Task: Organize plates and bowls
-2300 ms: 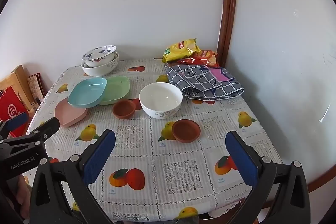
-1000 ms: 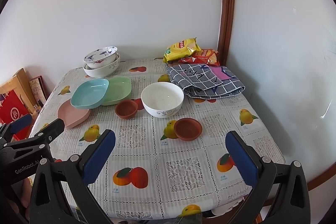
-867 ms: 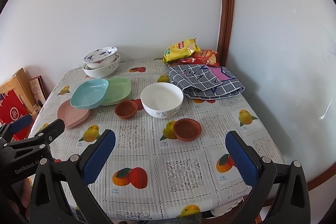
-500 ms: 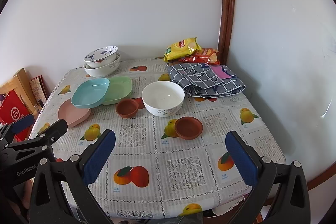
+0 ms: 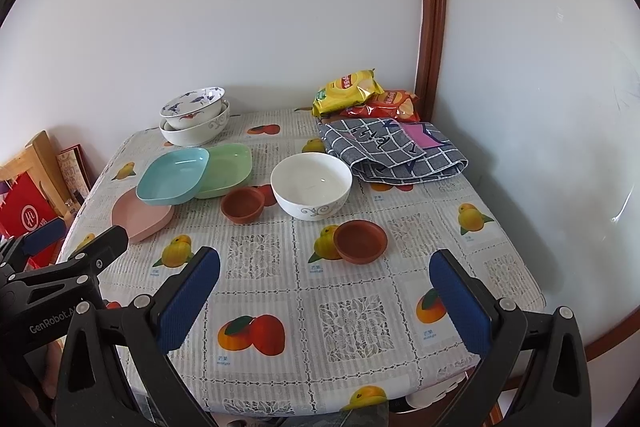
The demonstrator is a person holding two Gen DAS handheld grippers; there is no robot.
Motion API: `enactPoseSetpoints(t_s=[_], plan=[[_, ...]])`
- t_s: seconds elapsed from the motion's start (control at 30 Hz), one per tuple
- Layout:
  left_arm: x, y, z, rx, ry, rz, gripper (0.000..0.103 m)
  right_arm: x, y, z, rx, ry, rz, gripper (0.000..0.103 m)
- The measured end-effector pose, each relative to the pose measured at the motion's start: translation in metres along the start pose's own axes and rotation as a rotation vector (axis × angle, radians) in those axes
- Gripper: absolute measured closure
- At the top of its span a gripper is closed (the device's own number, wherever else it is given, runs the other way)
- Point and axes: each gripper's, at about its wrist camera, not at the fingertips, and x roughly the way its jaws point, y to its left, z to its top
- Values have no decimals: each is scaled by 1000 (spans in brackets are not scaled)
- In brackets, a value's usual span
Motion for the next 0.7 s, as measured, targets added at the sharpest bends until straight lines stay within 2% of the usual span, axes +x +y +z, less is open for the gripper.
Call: enactPoseSetpoints(t_s=[0.7], plan=[[-2, -1, -3, -9, -1, -11, 0, 0, 5, -3, -1, 2, 3, 0]])
